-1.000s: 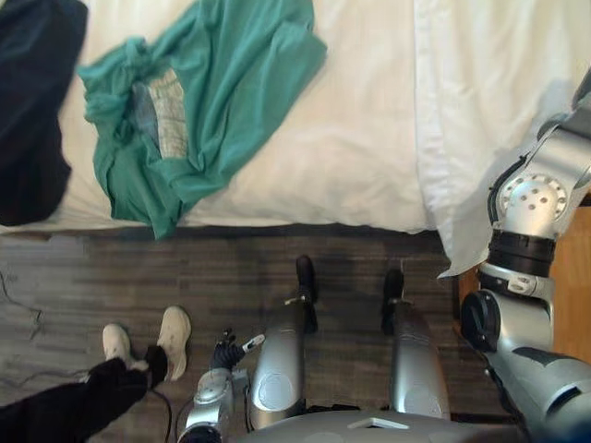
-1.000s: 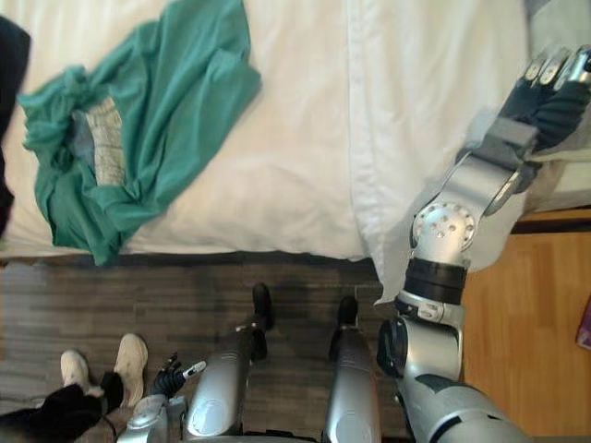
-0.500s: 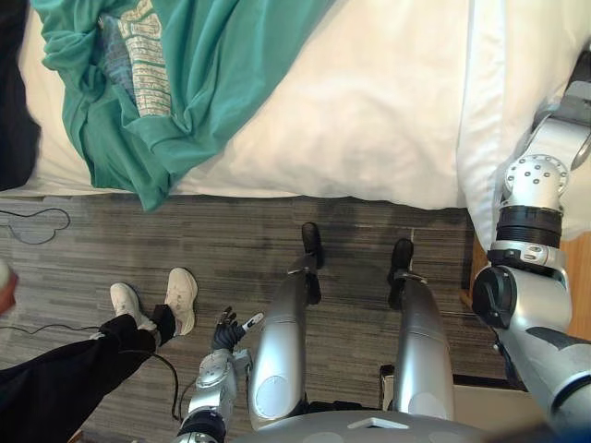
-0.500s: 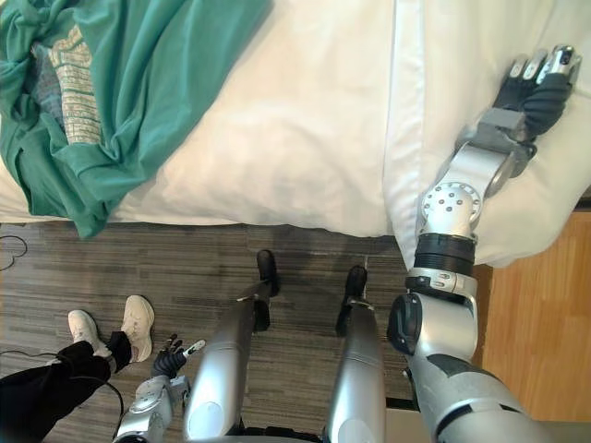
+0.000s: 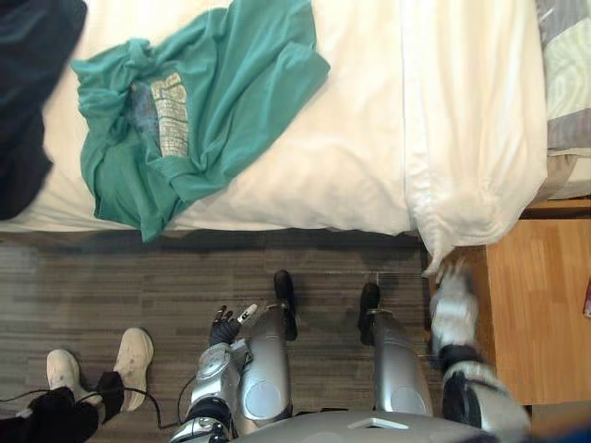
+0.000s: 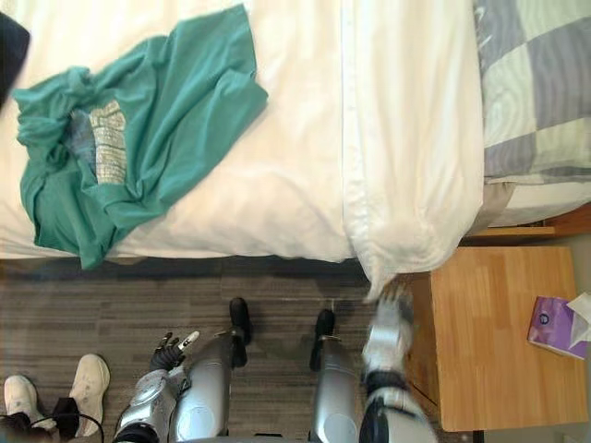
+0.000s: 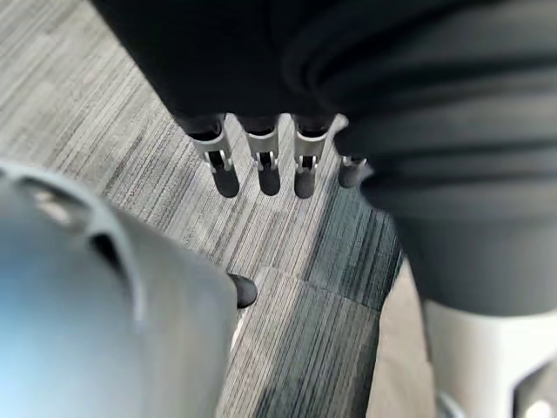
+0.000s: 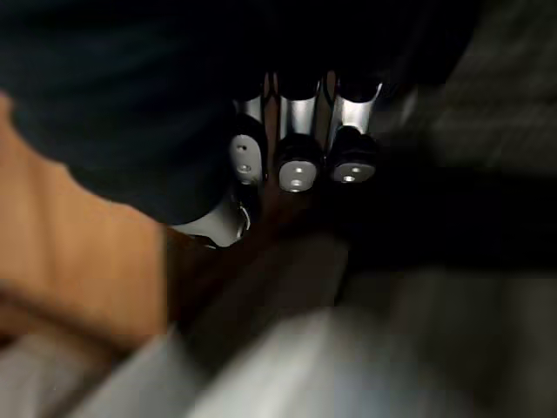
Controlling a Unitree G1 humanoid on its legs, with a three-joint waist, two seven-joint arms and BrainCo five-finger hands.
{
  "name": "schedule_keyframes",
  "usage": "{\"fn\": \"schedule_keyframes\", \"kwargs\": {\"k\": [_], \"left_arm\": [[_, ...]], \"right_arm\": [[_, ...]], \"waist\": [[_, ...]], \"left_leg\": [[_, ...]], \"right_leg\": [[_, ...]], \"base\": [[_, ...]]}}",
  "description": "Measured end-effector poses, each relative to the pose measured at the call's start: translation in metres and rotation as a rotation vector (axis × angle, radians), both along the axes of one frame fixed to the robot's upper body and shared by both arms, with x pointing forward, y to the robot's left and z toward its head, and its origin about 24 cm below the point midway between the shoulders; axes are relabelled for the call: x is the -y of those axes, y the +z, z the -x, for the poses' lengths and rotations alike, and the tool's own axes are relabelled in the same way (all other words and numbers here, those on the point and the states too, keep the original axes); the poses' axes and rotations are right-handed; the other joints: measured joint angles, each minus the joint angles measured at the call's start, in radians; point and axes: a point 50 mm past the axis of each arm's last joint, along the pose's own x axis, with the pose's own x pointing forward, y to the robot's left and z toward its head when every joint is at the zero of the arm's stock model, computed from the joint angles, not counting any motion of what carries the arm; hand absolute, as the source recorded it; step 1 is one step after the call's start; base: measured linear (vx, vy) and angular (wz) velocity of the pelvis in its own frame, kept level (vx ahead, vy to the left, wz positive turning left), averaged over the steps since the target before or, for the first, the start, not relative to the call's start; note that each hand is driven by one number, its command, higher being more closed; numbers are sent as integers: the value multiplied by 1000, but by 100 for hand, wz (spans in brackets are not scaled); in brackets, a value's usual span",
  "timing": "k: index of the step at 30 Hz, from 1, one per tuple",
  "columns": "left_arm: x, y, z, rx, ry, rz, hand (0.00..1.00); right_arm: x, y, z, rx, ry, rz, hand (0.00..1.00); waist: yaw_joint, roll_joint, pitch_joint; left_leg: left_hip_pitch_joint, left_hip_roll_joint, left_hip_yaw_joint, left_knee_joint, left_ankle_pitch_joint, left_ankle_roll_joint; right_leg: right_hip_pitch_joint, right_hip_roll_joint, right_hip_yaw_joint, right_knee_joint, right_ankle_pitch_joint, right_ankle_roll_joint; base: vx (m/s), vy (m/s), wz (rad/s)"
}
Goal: Tidy the bed and pick cloth on bed and put in laundry
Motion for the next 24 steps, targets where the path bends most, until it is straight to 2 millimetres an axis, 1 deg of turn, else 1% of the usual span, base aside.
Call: {"fn": "schedule_keyframes", "kwargs": {"k": [2, 3, 4, 5, 6, 7, 9, 10, 11, 13, 15, 17, 18, 20, 22, 23, 24], "left_arm": [[2, -3, 5, -15, -1, 2, 0], [2, -4, 9, -28, -5, -1, 0], [2, -6, 12, -37, -5, -2, 0], [1, -8, 18, -57, -12, -9, 0], [1, -9, 20, -67, -18, -13, 0], [3, -14, 27, -105, -32, -14, 0], [3, -16, 31, -131, -46, -20, 0], [4, -20, 38, -162, -61, -27, 0], [5, -21, 40, -173, -69, -32, 0], [5, -22, 43, -191, -90, -45, 0], [5, -23, 45, -203, -105, -57, 0], [4, -24, 47, -220, -120, -66, 0], [4, -24, 49, -227, -125, -70, 0], [3, -26, 54, -247, -145, -81, 0], [2, -26, 55, -254, -158, -85, 0], [4, -28, 58, -268, -167, -82, 0], [5, -30, 63, -294, -187, -83, 0]], "right_arm": [[9, -1, 12, -1, -27, 25, 100], [13, -1, 17, 0, -13, 54, 0], [13, -2, 20, -8, 0, 65, 0], [11, -5, 30, -36, 33, 81, 0], [10, -8, 34, -53, 52, 85, 0], [5, -16, 53, -121, 125, 93, 0], [3, -21, 64, -174, 190, 113, 0], [1, -26, 77, -232, 270, 139, 0], [0, -27, 81, -251, 297, 149, 0], [-2, -31, 93, -324, 470, 223, 0], [-4, -32, 98, -359, 577, 272, 0], [-5, -34, 103, -399, 706, 330, 0], [-5, -34, 103, -403, 732, 341, 0], [-7, -37, 107, -426, 837, 365, 0], [-8, -38, 109, -436, 887, 373, 0], [-5, -38, 108, -440, 909, 390, 0], [-2, -38, 109, -453, 948, 416, 0]], "waist": [[-8, 0, -4], [-13, -5, -21], [-16, -10, -40], [-19, -17, -70], [-19, -19, -80], [-18, -21, -109], [-18, -23, -132], [-19, -26, -161], [-20, -28, -170], [-21, -33, -181], [-21, -35, -183], [-21, -35, -188], [-23, -37, -195], [-19, -48, -233], [-19, -54, -244], [-21, -44, -249], [-23, -29, -260]], "left_leg": [[63, -4, 8, -20, -3, -1], [94, -5, 11, -29, -8, 2], [104, -6, 13, -39, -9, 4], [128, -5, 26, -58, -9, 4], [143, -4, 34, -67, -7, 1], [193, -7, 44, -95, -4, -4], [223, -11, 51, -118, -2, -5], [256, -15, 59, -152, 9, -2], [270, -18, 64, -168, 13, -3], [342, -24, 77, -234, 34, -10], [379, -20, 86, -263, 40, -16], [410, 3, 92, -271, 35, -26], [414, 8, 93, -272, 34, -29], [421, 13, 101, -296, 45, -42], [438, 5, 101, -312, 55, -43], [450, 3, 99, -329, 62, -43], [468, 0, 94, -344, 66, -42]], "right_leg": [[64, -2, 1, -30, 3, 6], [97, -1, -1, -46, 3, 7], [107, -1, -2, -56, 4, 9], [129, 0, -2, -75, 6, 12], [143, 0, -3, -84, 8, 12], [191, 0, -4, -114, 12, 17], [218, 0, -4, -136, 16, 19], [243, 0, -4, -158, 21, 25], [251, 0, -4, -164, 23, 27], [290, 1, -15, -175, 25, 30], [303, 6, -33, -160, 24, 30], [304, 20, -71, -104, 24, 30], [305, 23, -80, -100, 24, 30], [317, 37, -84, -145, 21, 26], [349, 39, -87, -205, 15, 12], [369, 43, -95, -233, 24, 3], [400, 48, -102, -272, 40, 5]], "base": [[33, 27, -10], [35, 28, -4], [70, 6, -5], [66, 0, -4], [142, -5, -9], [118, 1, -8], [121, 6, -11], [133, 2, -13], [170, -6, -14], [138, -15, -14], [69, -35, -15], [41, -51, -13], [52, -49, -12], [71, -52, -10], [72, -40, -1], [79, -18, 5], [67, 2, 6]]}}
